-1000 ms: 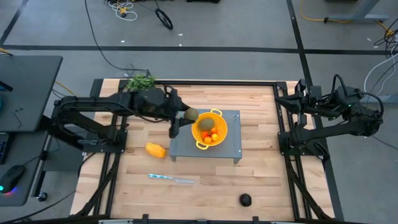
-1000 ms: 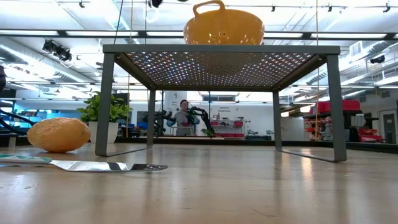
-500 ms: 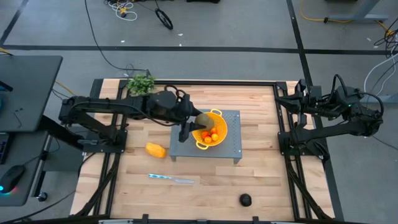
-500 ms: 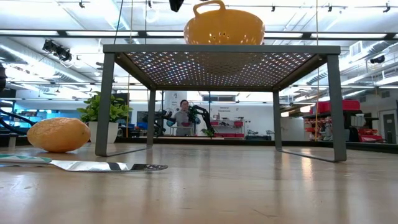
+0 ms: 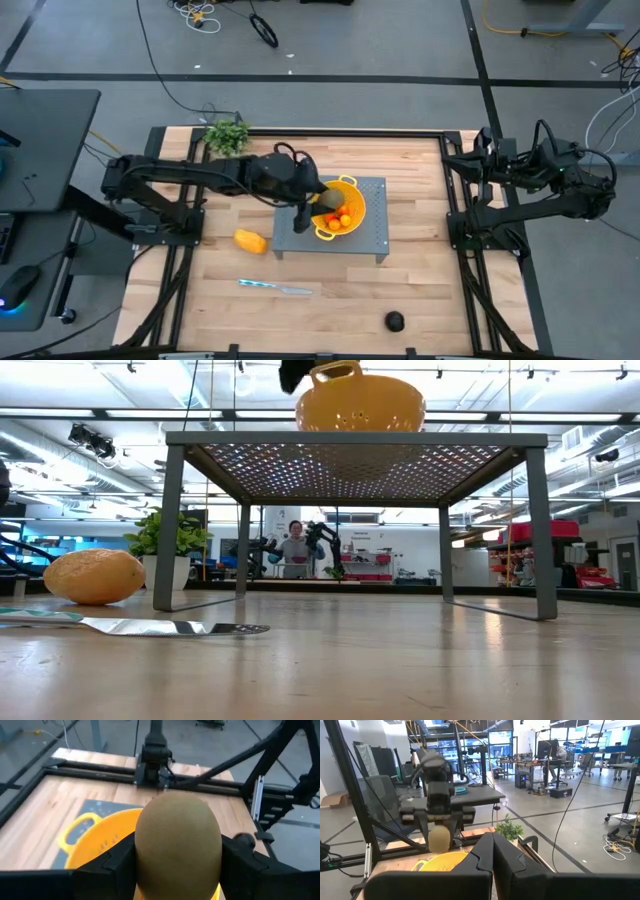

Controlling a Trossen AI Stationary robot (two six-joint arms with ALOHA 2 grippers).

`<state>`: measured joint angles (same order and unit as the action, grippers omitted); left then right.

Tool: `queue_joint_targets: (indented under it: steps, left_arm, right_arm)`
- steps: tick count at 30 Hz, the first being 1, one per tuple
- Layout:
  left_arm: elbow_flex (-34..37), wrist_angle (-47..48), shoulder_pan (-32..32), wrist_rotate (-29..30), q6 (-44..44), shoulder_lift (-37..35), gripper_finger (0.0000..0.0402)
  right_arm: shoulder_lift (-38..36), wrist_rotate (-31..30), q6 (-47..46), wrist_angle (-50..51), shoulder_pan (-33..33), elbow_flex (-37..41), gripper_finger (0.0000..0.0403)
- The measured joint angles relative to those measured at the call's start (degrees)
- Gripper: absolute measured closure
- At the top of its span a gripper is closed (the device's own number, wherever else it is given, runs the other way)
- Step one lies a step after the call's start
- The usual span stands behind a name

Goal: Pick & Place Fruit
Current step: Put the kiwi into the strainer bowl on the shelf, then put the plum into the strainer bowl on the shelf

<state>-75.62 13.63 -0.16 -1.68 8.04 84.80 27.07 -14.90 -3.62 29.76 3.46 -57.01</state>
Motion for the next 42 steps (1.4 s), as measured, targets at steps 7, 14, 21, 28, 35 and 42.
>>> queue_joint_targets:
  steps: [7, 14, 21, 28, 35, 42]
  left_arm:
    - [-0.1, -1.8, -0.2, -2.7, 0.8, 3.5, 0.0174]
    - [0.0, -1.6, -0.2, -2.4, 1.0, 3.6, 0.0179]
    - [0.0, -1.8, -0.2, -2.0, 0.8, 3.6, 0.0168]
    - [0.0, -1.7, -0.4, -3.3, -1.5, 3.6, 0.0152]
    - [0.0, -1.7, -0.7, -2.0, -1.4, 3.6, 0.0096]
    - [0.0, -1.6, -0.7, -2.0, -1.4, 3.6, 0.0064]
  right_arm:
    - [0.3, 0.0, 0.0, 0.6, 0.0, 0.0, 0.04]
    - [0.3, 0.0, 0.0, 1.0, 0.0, 0.0, 0.04]
    - [0.2, 0.0, 0.0, 1.1, 0.0, 0.0, 0.04]
    - [0.2, 0.0, 0.0, 1.1, 0.0, 0.0, 0.04]
    - [0.2, 0.0, 0.0, 1.3, 0.0, 0.0, 0.04]
    - [0.2, 0.0, 0.0, 1.3, 0.0, 0.0, 0.0401]
